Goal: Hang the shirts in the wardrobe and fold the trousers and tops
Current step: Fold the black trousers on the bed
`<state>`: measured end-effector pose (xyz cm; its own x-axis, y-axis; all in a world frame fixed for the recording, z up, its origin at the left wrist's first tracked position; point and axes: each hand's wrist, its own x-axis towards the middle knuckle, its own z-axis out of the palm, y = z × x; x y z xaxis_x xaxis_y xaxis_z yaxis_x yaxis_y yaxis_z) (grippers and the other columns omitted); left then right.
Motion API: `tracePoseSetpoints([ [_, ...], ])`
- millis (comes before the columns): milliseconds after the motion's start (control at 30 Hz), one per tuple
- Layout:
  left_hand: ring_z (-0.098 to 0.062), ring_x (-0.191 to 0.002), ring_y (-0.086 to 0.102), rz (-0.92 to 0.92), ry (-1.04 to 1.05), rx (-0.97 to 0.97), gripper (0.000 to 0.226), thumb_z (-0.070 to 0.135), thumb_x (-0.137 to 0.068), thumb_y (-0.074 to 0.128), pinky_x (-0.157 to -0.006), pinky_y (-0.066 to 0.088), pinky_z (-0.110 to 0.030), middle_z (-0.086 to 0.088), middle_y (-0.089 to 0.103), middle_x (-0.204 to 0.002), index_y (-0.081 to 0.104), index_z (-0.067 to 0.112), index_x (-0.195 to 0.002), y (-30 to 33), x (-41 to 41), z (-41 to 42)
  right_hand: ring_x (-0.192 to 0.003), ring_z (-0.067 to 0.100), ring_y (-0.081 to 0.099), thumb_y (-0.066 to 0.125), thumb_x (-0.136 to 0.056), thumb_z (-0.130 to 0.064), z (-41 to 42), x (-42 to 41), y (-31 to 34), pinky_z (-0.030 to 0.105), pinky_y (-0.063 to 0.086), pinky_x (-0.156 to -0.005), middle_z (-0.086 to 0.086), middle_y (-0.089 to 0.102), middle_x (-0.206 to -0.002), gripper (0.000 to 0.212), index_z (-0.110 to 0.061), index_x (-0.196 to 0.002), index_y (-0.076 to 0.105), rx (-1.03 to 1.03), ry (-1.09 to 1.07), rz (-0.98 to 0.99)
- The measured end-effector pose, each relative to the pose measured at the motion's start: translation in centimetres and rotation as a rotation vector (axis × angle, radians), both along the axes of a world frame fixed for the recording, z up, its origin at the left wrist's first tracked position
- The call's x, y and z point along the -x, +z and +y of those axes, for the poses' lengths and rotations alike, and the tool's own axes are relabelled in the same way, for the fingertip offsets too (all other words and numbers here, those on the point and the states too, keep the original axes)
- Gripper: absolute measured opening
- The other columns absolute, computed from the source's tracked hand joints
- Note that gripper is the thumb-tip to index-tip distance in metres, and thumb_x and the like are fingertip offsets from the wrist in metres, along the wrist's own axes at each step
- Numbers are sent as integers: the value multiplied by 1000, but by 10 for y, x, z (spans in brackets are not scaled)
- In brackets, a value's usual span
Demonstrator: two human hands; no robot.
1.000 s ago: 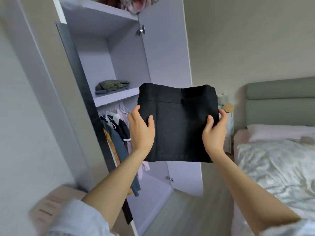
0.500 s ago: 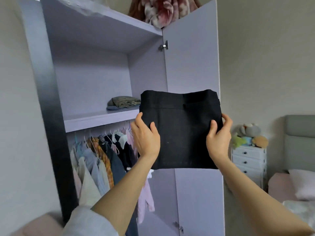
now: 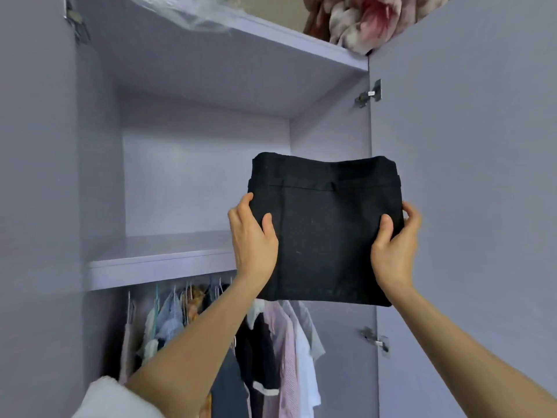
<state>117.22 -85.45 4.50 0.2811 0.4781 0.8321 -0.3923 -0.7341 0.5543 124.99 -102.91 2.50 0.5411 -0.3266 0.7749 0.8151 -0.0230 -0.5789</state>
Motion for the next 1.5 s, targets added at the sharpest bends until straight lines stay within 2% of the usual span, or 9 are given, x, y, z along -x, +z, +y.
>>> tracePoseSetpoints([
  [167,-19,-118,44,-96,112,-20,43,15,-96,47,-89,30,-13,-8,36,-136,34,13,-137,38,-48,95,-89,-11,52,39,-98,-15,102,-67,44,-4,34,-69,-9,48,-110,31,-15,-129,36,-3,102,-109],
  [467,-24,-113,46,-69,309,3,44,9,-96,45,-91,32,-22,-14,34,-135,31,11,-138,92,-131,255,-102,21,54,38,-99,-19,284,-182,107,33,45,-86,6,55,-120,33,-13,-132,33,86,276,-108],
  [633,-30,-114,47,93,405,106,45,6,-96,45,-97,36,-32,-17,33,-134,31,8,-138,89,-199,336,-95,26,55,37,-99,-19,374,-272,111,34,44,-80,14,58,-114,33,-10,-131,33,240,365,-11],
  [767,-34,-121,44,421,408,232,50,15,-96,48,-105,36,-38,-19,33,-139,28,7,-140,87,-244,392,-98,26,52,36,-100,-18,426,-334,112,31,40,-80,19,53,-122,37,-5,-134,31,501,395,131],
  [900,-33,-143,6,928,611,99,70,48,-94,43,-113,14,-55,-9,4,-157,10,21,-149,76,-265,433,-135,33,27,29,-101,-30,449,-374,112,40,26,-110,19,24,-149,50,-10,-146,19,1147,174,83],
  [1067,-25,-144,-10,1128,571,-194,66,59,-94,27,-113,2,-54,2,-6,-158,2,33,-149,61,-267,439,-115,26,48,21,-102,-34,436,-362,84,31,33,-98,19,48,-134,46,-5,-115,54,1522,333,-75],
  [1167,-24,-144,-9,1454,421,-284,71,70,-89,16,-116,-1,-49,1,-1,-158,2,34,-148,31,-278,425,-141,33,15,18,-98,-51,436,-360,50,42,16,-115,17,13,-154,61,-17,-149,11,1815,184,-54],
  [1333,-30,-144,-8,1485,475,-355,77,71,-87,20,-116,3,-50,-3,1,-158,-2,31,-149,25,-282,418,-144,31,-5,18,-99,-50,429,-353,47,42,5,-117,14,-5,-156,62,-25,-148,-8,1855,134,-34],
  [1500,-27,-144,-7,1489,550,-448,71,68,-89,20,-111,-2,-59,0,2,-158,3,34,-149,39,-279,414,-145,26,-1,27,-99,-46,413,-333,60,43,8,-117,7,-1,-157,60,-22,-149,4,1813,243,59],
])
